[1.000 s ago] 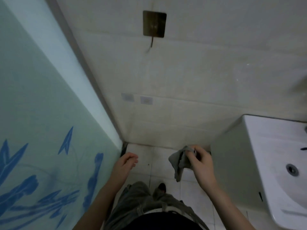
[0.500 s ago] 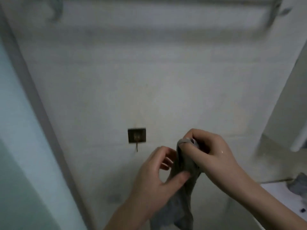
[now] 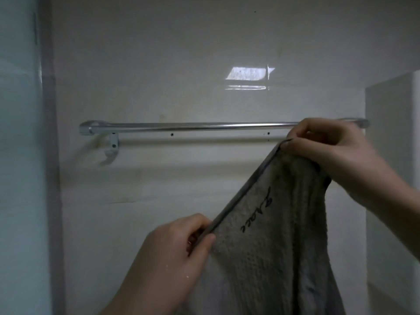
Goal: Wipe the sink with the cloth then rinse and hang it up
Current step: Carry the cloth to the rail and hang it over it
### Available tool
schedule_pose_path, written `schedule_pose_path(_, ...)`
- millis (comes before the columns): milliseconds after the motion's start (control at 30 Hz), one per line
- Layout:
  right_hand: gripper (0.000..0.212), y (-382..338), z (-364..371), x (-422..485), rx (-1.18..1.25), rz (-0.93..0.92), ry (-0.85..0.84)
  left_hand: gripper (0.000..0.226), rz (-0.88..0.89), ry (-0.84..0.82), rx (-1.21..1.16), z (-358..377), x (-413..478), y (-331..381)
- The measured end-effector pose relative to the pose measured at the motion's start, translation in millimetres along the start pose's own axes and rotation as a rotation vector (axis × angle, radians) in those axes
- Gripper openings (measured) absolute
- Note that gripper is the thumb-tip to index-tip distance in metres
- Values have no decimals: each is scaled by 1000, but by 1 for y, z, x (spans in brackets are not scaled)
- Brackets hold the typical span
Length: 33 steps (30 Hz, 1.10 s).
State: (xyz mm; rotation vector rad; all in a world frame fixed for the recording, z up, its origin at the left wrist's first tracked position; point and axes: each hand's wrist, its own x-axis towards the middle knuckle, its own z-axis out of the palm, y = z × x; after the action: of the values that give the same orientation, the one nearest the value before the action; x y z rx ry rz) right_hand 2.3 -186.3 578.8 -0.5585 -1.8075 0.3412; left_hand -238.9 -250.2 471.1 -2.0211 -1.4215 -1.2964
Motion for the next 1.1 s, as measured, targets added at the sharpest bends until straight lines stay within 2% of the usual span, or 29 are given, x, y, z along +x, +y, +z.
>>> schedule_pose_path(67, 13, -5, -16, 14, -27, 12, -4, 21, 38, 71, 18, -17, 11, 3)
schedule_pose_path(167, 15, -9, -36, 34, -99, -28, -10, 10, 189, 245, 144, -51, 38, 16)
schedule_pose_path(267, 13, -8, -52, 56, -194, -62, 14, 12, 273, 357, 267, -84, 80, 25)
schedule_pose_path(367, 16, 0, -60, 80, -264, -112, 5, 20, 242, 270, 311, -110, 130, 22)
schedule_pose_path(500, 16, 11, -64, 118, -340, -178, -17, 16, 240, 144, 354, -126, 191, 11)
schedule_pose_path(667, 17, 12, -62, 180, -429, -226, 77, 27, 236, 168, 422, -135, 260, -2)
schedule_pose_path(767, 20, 21, -54, 205, -500, -224, 64, 30, 226, 197, 425, -129, 287, -18)
schedule_pose_path(900, 24, 45, -44, 216, -581, -223, 58, 34, 200, 134, 441, -111, 299, -46)
schedule_pose_path(1000, 25, 65, -38, 215, -614, -225, -15, 38, 185, 55, 423, -96, 295, -66)
schedule_pose_path(1100, 24, 80, -32, 203, -639, -171, -215, 41, 165, -72, 417, -82, 284, -81)
